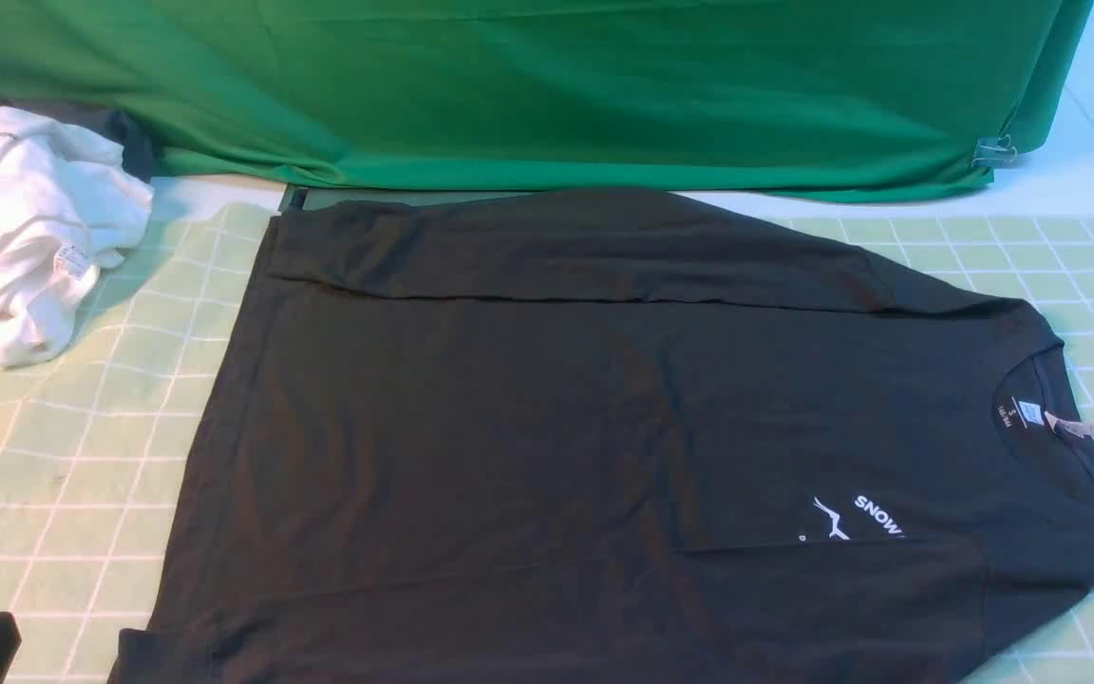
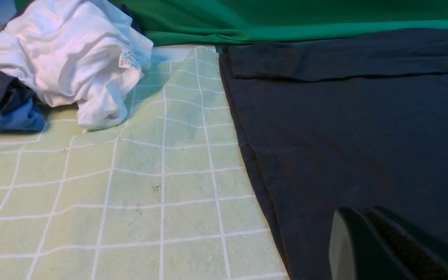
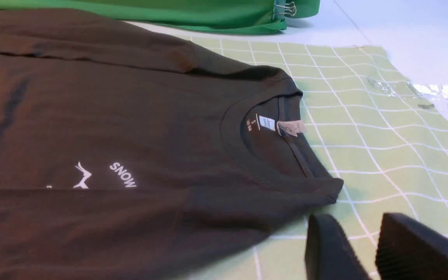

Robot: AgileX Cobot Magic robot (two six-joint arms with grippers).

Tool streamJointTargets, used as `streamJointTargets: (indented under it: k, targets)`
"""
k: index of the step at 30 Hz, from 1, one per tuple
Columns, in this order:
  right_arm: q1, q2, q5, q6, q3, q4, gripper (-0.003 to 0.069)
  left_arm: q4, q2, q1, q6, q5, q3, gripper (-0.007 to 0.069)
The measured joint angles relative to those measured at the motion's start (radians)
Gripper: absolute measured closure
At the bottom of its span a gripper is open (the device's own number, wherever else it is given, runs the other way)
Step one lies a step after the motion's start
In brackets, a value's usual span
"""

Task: Fold a long-sleeved shirt over a green coffee tablecloth.
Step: 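Grasp the left edge of the dark T-shirt lying flat on the table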

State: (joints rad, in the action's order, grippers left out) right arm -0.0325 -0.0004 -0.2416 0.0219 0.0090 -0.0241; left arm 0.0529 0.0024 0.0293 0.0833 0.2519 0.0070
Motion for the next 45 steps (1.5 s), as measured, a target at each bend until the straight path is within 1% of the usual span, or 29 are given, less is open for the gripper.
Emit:
streamJointTargets:
  k: [32, 37, 41, 45]
  targets:
    - [0.0, 0.0, 0.0, 0.0, 0.0, 0.0, 0.0421, 0.0, 0.0, 0.0, 0.0, 0.0, 0.0, 0.0653]
    - [0.0, 0.0, 0.0, 0.0, 0.0, 0.0, 0.0421, -0.041, 0.0, 0.0, 0.0, -0.007, 0.0, 0.0653]
    - [0.0, 0.0, 0.007, 0.0, 0.0, 0.0, 0.0421, -0.072, 0.0, 0.0, 0.001, -0.09, 0.0, 0.0653]
    - [0.0, 0.0, 0.028, 0.001, 0.0, -0.001, 0.0421, -0.082, 0.0, 0.0, 0.001, -0.272, 0.0, 0.0653]
